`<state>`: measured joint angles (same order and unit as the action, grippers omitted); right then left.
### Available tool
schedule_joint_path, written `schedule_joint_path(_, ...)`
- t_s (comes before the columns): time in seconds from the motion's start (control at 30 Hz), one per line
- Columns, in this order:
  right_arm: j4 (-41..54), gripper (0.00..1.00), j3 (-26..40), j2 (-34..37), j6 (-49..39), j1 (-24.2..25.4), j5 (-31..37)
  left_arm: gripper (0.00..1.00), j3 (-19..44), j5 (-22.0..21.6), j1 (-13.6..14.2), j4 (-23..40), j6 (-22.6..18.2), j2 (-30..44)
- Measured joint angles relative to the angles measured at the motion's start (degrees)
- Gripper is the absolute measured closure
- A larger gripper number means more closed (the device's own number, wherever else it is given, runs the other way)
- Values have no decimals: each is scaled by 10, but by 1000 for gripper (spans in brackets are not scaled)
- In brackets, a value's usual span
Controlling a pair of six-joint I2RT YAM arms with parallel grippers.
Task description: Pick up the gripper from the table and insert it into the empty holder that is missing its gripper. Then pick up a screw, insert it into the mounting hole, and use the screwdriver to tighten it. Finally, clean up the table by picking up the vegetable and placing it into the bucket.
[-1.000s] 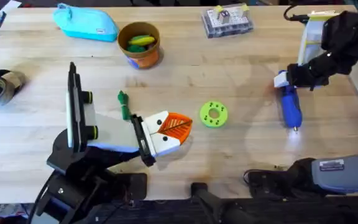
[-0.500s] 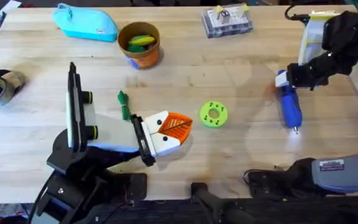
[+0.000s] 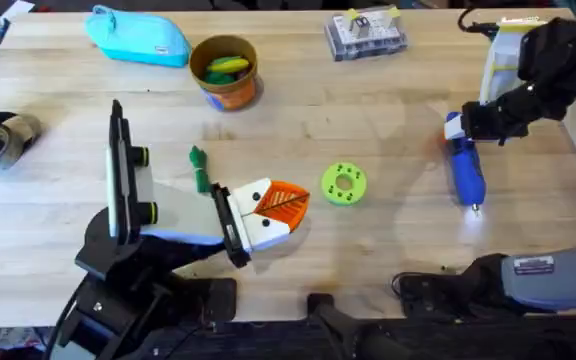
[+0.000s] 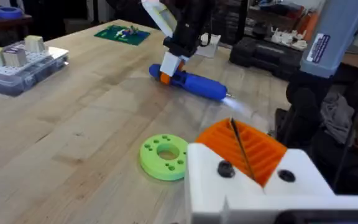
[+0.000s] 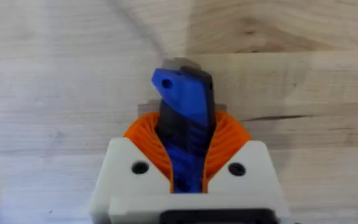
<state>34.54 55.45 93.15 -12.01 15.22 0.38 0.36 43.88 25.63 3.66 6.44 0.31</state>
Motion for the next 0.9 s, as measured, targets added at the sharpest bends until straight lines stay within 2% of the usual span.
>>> schedule_joint_path(0.2, 23, 820, 0, -40, 0, 0, -7, 987, 0, 0, 0, 0, 0, 0)
schedule_joint_path(0.63, 37, 850, 6, -224, 26, 0, -23, 988, 0, 0, 0, 0, 0, 0)
schedule_joint_path(0.9, 31, 864, 6, -323, 40, 0, -92, 987, 0, 0, 0, 0, 0, 0)
